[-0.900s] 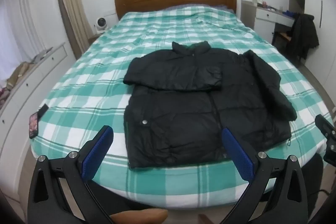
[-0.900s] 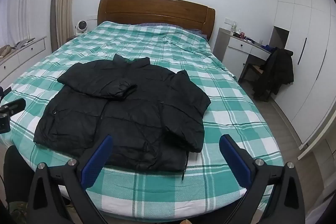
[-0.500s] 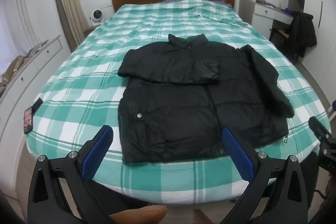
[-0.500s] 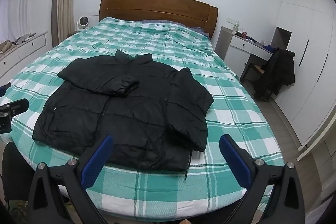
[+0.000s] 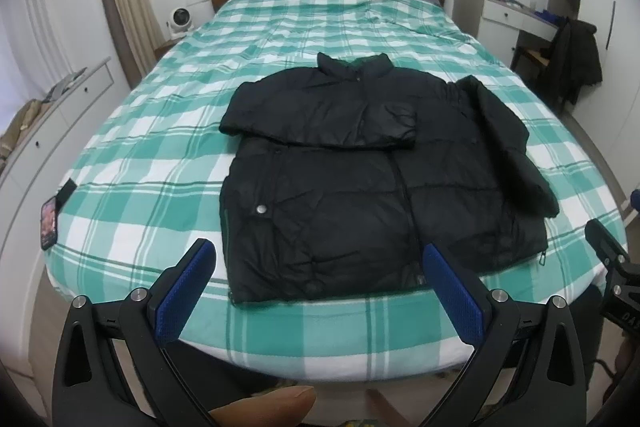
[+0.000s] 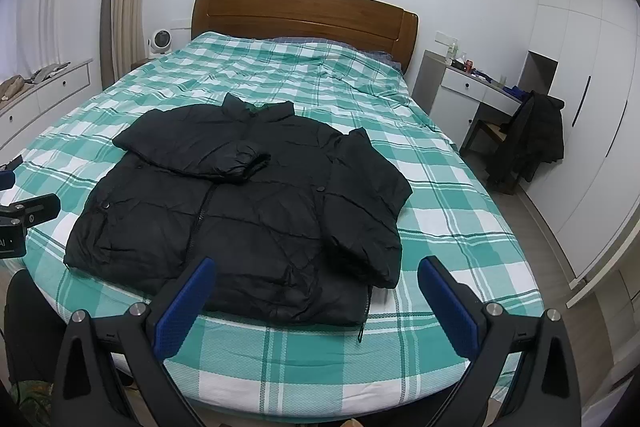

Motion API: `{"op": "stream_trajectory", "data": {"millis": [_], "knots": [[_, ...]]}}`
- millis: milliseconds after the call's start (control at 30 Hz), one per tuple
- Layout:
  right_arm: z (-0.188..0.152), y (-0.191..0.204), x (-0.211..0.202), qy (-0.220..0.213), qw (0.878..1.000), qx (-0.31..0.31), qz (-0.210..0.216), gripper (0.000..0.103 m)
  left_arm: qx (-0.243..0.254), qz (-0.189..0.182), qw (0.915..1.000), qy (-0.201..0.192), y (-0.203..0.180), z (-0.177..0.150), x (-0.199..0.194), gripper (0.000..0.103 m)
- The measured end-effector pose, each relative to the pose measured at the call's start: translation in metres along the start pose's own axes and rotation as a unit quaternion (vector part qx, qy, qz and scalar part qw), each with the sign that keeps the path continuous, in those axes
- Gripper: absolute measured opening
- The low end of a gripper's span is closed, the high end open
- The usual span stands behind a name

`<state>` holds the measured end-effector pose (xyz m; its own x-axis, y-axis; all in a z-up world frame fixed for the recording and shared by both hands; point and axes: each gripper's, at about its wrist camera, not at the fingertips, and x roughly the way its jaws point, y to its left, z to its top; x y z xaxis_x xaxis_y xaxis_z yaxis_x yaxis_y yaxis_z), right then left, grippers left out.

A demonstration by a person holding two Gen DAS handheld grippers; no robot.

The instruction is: Fold large clothes

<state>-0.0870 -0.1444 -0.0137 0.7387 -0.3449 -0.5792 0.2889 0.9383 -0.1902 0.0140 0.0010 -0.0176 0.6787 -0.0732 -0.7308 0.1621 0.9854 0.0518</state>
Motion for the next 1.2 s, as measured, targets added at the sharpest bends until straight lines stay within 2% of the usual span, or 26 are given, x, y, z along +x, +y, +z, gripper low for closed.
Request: {"op": "stream_trajectory", "data": {"millis": [167, 633, 1200], "knots": [[-0.001, -0.002, 0.001, 0.003, 1.0, 0.001, 0.0, 0.103, 0.005, 0.001, 1.0, 0.002, 0.0, 0.002, 0.0, 0.103], [-0.003, -0.012, 0.01, 0.045, 0.998, 0.018, -0.031, 0.103, 0.02, 0.009, 0.9997, 0.004, -0.006, -0.003, 0.001, 0.103], [-0.007, -0.012, 0.02, 0.073, 0.997, 0.025, -0.033, 0.103, 0.019, 0.005, 0.9997, 0.015, -0.004, -0.007, 0.009, 0.103]]}}
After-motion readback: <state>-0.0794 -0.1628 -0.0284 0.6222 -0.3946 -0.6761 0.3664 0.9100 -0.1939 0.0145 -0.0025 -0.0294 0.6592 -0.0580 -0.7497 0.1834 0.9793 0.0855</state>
